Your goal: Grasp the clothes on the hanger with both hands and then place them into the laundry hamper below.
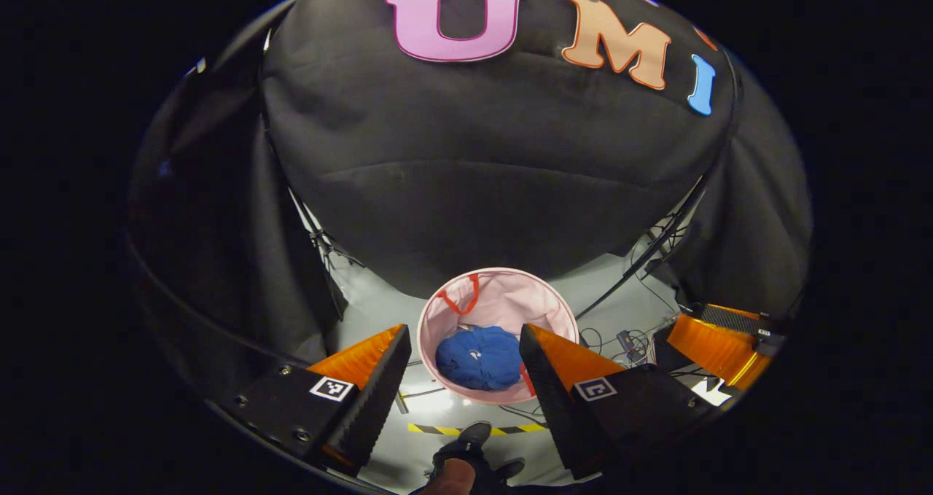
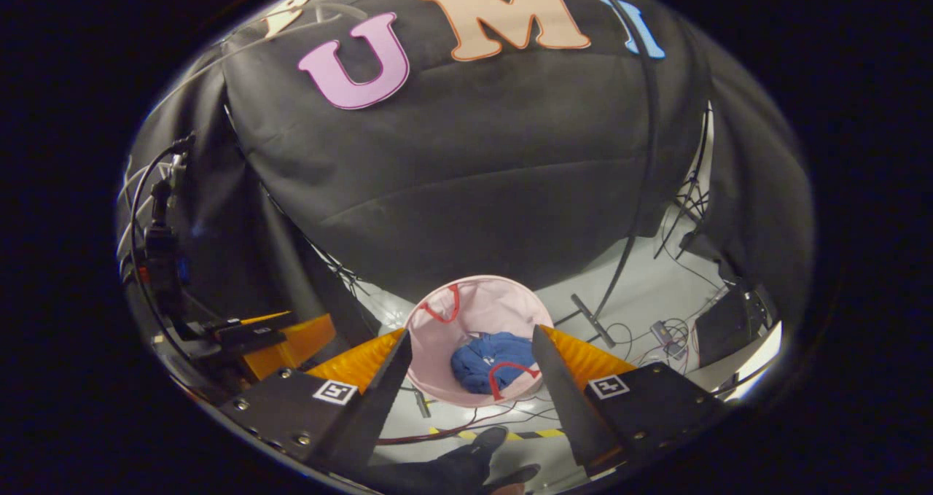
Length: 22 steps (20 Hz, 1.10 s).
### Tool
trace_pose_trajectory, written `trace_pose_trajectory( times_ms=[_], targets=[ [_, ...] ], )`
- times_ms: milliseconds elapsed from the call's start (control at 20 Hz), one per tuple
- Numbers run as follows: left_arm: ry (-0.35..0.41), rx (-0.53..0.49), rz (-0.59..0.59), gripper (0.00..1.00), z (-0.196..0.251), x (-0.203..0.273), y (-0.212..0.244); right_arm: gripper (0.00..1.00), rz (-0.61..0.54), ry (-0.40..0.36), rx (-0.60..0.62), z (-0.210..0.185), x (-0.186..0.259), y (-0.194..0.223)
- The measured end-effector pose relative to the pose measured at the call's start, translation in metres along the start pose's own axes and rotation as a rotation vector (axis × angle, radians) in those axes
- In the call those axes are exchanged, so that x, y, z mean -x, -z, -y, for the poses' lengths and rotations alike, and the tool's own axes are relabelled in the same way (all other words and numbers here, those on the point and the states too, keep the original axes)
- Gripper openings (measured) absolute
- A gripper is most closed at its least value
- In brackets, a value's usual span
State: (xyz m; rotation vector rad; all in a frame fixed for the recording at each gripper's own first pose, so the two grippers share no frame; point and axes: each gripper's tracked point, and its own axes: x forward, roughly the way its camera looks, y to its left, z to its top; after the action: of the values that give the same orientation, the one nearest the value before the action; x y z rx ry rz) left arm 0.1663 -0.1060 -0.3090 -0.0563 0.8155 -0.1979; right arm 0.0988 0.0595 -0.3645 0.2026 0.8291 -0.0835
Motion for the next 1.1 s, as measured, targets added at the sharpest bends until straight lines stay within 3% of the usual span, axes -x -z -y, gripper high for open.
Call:
trace_pose_trajectory(
  times_ms=[500,1100],
  targets=[
    [-0.032,-0.014,0.082,0.94,-0.003,0.09,0.03,0.99,0.068,-0.015,0.026,0.014,0.094,0.028],
    [-0.073,0.029,0.296,0.94,-0.01,0.194,-0.034,0.99,0.32,-0.008,0.148,-0.001,0.18,-0.046]
  ],
)
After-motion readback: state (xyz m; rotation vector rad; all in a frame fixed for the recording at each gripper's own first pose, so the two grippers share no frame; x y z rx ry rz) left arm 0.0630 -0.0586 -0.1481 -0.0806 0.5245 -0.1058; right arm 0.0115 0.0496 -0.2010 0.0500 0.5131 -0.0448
